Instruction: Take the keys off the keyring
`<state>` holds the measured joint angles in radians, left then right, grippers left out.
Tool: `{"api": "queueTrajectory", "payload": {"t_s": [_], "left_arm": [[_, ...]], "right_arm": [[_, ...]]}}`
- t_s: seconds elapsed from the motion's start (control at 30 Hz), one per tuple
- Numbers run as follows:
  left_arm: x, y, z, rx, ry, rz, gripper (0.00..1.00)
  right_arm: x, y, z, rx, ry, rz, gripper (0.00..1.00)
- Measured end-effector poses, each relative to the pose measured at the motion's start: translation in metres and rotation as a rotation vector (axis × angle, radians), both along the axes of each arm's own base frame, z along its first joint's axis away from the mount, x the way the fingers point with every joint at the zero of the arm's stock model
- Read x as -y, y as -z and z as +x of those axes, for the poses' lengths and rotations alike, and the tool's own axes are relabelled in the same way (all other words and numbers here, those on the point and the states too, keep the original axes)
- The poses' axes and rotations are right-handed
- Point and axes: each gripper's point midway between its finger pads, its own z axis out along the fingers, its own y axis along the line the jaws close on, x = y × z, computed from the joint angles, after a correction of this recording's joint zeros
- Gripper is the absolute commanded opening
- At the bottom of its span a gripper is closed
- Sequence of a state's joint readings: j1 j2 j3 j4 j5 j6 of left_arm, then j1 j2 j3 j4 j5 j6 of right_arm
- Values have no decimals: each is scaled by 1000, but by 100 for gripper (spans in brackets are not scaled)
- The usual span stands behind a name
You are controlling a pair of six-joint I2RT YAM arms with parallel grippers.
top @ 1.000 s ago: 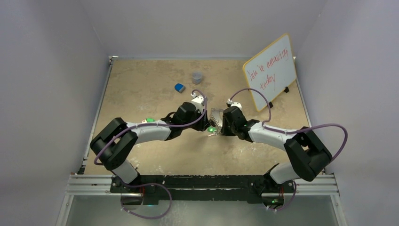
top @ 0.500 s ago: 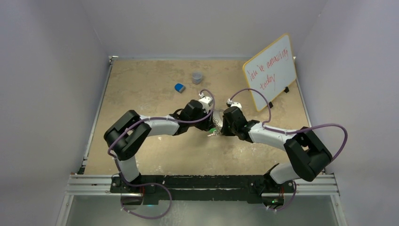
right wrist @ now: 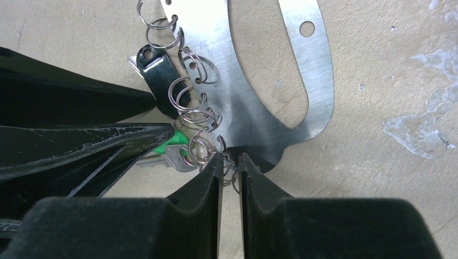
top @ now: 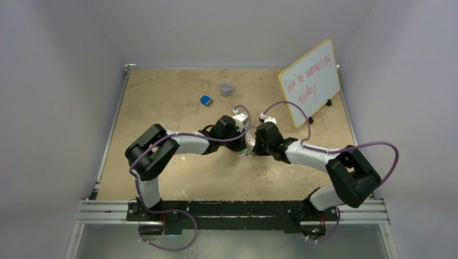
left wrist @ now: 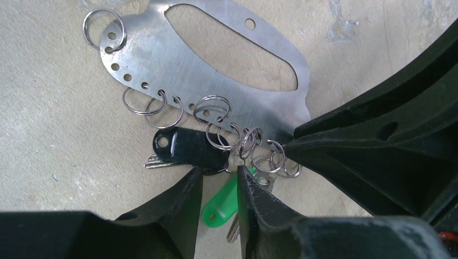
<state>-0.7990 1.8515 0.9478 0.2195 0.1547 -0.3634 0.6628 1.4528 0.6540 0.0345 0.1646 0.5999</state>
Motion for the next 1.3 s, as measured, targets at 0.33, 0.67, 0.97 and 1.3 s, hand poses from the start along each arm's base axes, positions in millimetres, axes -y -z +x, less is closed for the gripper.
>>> {"api": "queueTrajectory", "payload": {"t_s": [0.33,0.67,0.97,1.3], "left_arm": [[-12,1,-30,-46,24,-40,28],[-36,2,-72,-124,-6,-80,27],[-64,0,-95,-149,-56,-60,40],[-53,-16,-55,-7,-57,10,53]], "right_arm": [[-8,1,4,19,-60,2,14],[-34,-1,-6,26,-175,28,11],[-36,-1,-9,31,-197,14,12],[-36,-2,-8,36,-198,11,11]]}}
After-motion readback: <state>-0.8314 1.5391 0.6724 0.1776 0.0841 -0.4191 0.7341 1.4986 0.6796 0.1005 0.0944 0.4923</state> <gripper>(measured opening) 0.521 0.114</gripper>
